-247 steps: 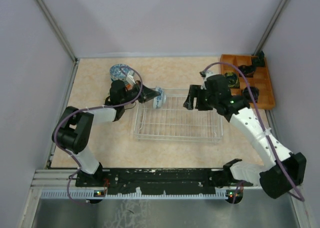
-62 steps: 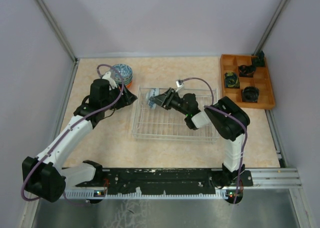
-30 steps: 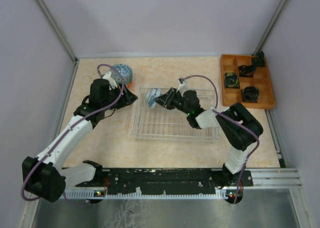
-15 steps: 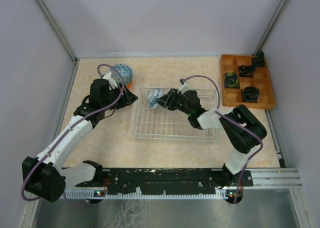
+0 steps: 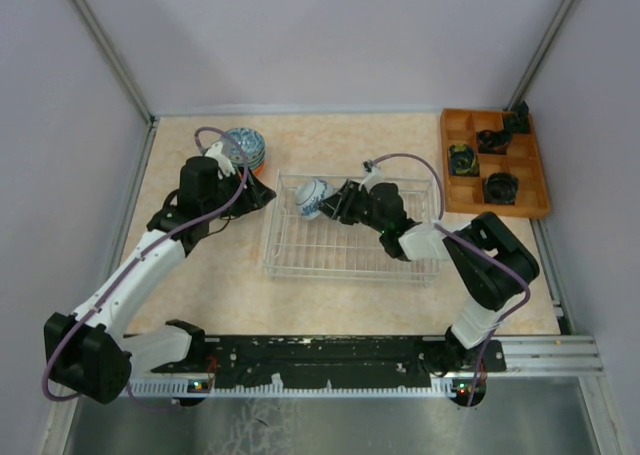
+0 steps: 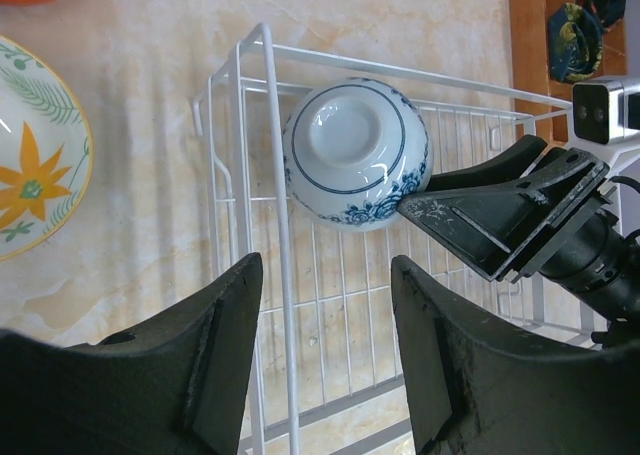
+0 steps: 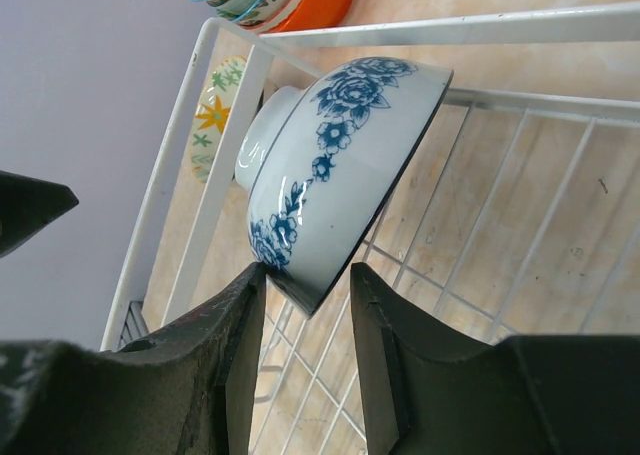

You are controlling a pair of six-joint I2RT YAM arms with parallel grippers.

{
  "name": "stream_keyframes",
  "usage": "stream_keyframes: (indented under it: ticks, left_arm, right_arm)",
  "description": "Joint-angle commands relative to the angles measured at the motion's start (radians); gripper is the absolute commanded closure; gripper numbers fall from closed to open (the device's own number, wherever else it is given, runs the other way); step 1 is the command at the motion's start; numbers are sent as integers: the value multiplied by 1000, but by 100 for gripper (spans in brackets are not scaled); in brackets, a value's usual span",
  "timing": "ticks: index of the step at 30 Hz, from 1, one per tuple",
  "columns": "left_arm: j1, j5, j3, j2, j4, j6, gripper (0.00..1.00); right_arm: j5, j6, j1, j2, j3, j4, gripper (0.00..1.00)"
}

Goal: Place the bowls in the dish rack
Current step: Adjust the bowl in the dish rack.

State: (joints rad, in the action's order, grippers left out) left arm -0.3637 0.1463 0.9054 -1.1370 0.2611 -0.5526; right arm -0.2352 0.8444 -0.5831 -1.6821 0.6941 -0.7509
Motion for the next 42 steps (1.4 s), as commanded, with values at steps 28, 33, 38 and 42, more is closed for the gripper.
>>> stream_keyframes:
  ticks: [28,33,38,42]
  left_arm:
    - [5,-9,17,-35,-35,22,40]
    - [5,-10,11,-36,-42,19,40]
    - [5,-9,3,-35,-47,19,40]
    - [5,-9,3,-35,-49,17,41]
  right_arm:
    - [15,-159,-15,-80,309,296,64]
    - [9,-180,-38,-111,365,332,63]
    - [-3,-203,-54,-128,398,354,62]
    - [-9,-241,-61,-121,404,376,64]
